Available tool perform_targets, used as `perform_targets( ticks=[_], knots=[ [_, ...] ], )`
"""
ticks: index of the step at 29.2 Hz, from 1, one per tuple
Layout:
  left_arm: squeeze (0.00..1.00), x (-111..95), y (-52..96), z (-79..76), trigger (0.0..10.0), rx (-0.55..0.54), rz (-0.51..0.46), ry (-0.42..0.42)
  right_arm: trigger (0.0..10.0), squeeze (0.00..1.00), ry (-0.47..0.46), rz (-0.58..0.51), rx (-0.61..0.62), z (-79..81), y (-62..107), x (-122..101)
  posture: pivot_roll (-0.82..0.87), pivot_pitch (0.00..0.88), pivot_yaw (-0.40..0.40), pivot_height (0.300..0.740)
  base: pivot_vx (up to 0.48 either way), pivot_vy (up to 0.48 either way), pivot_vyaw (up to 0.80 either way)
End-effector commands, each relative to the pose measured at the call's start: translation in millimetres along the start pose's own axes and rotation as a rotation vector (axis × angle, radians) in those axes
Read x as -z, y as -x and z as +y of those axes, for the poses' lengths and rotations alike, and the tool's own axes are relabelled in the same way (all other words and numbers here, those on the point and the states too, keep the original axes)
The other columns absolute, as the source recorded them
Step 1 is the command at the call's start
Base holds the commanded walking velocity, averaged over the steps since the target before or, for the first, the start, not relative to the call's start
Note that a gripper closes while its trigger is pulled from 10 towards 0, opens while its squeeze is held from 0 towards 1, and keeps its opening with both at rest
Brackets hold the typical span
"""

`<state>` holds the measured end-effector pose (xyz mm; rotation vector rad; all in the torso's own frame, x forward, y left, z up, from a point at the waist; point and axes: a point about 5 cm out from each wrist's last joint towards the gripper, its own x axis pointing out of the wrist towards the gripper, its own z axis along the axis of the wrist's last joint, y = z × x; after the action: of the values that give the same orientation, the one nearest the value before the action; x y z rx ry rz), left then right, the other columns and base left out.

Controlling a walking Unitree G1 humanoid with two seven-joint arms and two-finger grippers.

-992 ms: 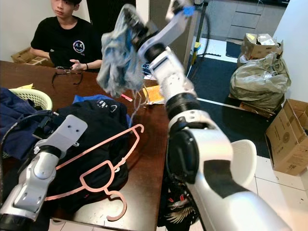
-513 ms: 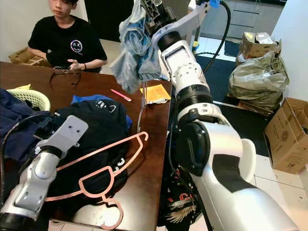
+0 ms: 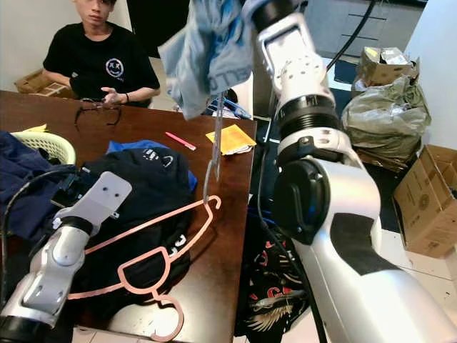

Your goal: Hang hanger

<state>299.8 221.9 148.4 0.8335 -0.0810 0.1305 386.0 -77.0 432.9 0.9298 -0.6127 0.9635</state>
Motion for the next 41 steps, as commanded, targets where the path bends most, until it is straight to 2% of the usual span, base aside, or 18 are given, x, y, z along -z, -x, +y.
perform_targets(
  ticks=[1, 2, 4, 7, 8, 11, 15, 16, 19, 21, 23, 29, 30, 31, 34, 35, 38, 41],
  knots=[
    [0.0, -2, 0.2, 1.7, 10.0, -0.002, -0.02, -0.009, 0.0, 0.0, 0.012, 0.03, -0.055, 8.1, -3.5, 5, 0.17, 0.0, -0.056, 0.74, 0.0, 0.0, 0.0],
    [0.0, -11, -1.2, 11.7, 10.0, -0.037, -0.059, 0.014, 0.0, 0.0, -0.003, 0.033, -0.107, 16.2, -6.4, 5, 0.17, 0.0, -0.056, 0.74, 0.0, 0.0, 0.0],
    [0.0, -21, -2.4, 19.8, 10.0, -0.058, -0.103, 0.05, 0.0, 0.0, -0.015, 0.028, -0.15, 22.5, -8.5, 4, 0.17, 0.0, -0.056, 0.74, 0.0, 0.0, 0.0],
    [0.0, -68, -5.2, 42.3, 10.0, -0.045, -0.31, 0.289, 0.0, 0.0, -0.04, 0.019, -0.24, 35.1, -11.7, -1, 0.17, 0.0, -0.055, 0.74, 0.0, 0.0, 0.0],
    [0.0, -68, -5.2, 42.3, 10.0, -0.045, -0.31, 0.289, 0.0, 0.0, -0.04, 0.019, -0.24, 35.1, -11.7, -1, 0.17, 0.0, -0.055, 0.74, 0.0, 0.0, 0.0],
    [0.0, -95, -3.9, 54.3, 10.0, -0.008, -0.432, 0.441, 0.0, 0.0, -0.062, 0.013, -0.266, 39.5, -13.4, -2, 0.17, 0.0, -0.051, 0.74, 0.0, 0.0, 0.0],
    [0.0, -101, -3.1, 56.1, 10.0, 0.006, -0.457, 0.469, 0.0, 0.0, -0.068, 0.011, -0.268, 40.0, -13.7, -2, 0.17, 0.0, -0.051, 0.74, 0.0, 0.0, 0.0],
    [1.0, -114, 2.7, 51.4, 10.0, 0.094, -0.517, 0.516, 0.0, 0.0, -0.072, 0.01, -0.268, 40.8, -13.6, -3, 0.16, 0.0, -0.049, 0.74, 0.0, 0.0, 0.0],
    [1.0, -120, 7.2, 45.9, 10.0, 0.154, -0.543, 0.54, 0.0, 0.0, -0.071, 0.011, -0.267, 41.4, -12.5, -3, 0.16, 0.0, -0.049, 0.74, 0.0, 0.0, 0.0],
    [1.0, -124, 13.2, 35.1, 10.0, 0.227, -0.548, 0.552, 0.0, 0.0, -0.074, 0.015, -0.27, 42.2, -11.7, -2, 0.17, 0.0, -0.05, 0.74, 0.0, 0.0, 0.0],
    [1.0, -124, 13.2, 35.1, 10.0, 0.227, -0.548, 0.552, 0.0, 0.0, -0.074, 0.015, -0.27, 42.2, -11.7, -2, 0.17, 0.0, -0.05, 0.74, 0.0, 0.0, 0.0],
    [1.0, -127, 22.1, 18.7, 10.0, 0.289, -0.521, 0.642, 0.0, 0.0, -0.078, 0.023, -0.279, 43.5, -10.8, -2, 0.17, 0.0, -0.053, 0.74, 0.0, 0.0, 0.0],
    [0.0, -130, 25.0, 12.3, 10.0, 0.303, -0.512, 0.678, 0.0, 0.0, -0.079, 0.024, -0.28, 43.6, -10.8, -2, 0.17, 0.0, -0.054, 0.74, 0.0, 0.0, 0.0],
    [0.0, -136, 30.3, 3.9, 10.0, 0.335, -0.52, 0.735, 0.0, 0.0, -0.081, 0.024, -0.28, 43.8, -11.1, -2, 0.16, 0.0, -0.053, 0.74, 0.0, 0.0, 0.0],
    [0.0, -141, 34.7, -1.1, 10.0, 0.357, -0.534, 0.78, 0.0, 0.0, -0.081, 0.025, -0.279, 44.0, -11.3, -2, 0.16, 0.0, -0.053, 0.74, 0.0, 0.0, 0.0],
    [0.0, -148, 39.5, -3.2, 10.0, 0.375, -0.561, 0.846, 0.0, 0.0, -0.08, 0.029, -0.276, 44.0, -11.2, -1, 0.16, 0.0, -0.052, 0.74, 0.0, 0.0, 0.0],
    [0.0, -154, 43.8, -8.0, 10.0, 0.392, -0.569, 0.906, 0.0, 0.0, -0.078, 0.035, -0.273, 44.1, -10.8, 0, 0.16, 0.0, -0.05, 0.74, 0.0, 0.0, 0.0],
    [0.0, -152, 45.4, -17.1, 10.0, 0.408, -0.537, 0.891, 0.0, 0.0, -0.077, 0.036, -0.273, 44.6, -10.6, 1, 0.16, 0.0, -0.049, 0.74, 0.0, 0.0, 0.0]
  ],
)
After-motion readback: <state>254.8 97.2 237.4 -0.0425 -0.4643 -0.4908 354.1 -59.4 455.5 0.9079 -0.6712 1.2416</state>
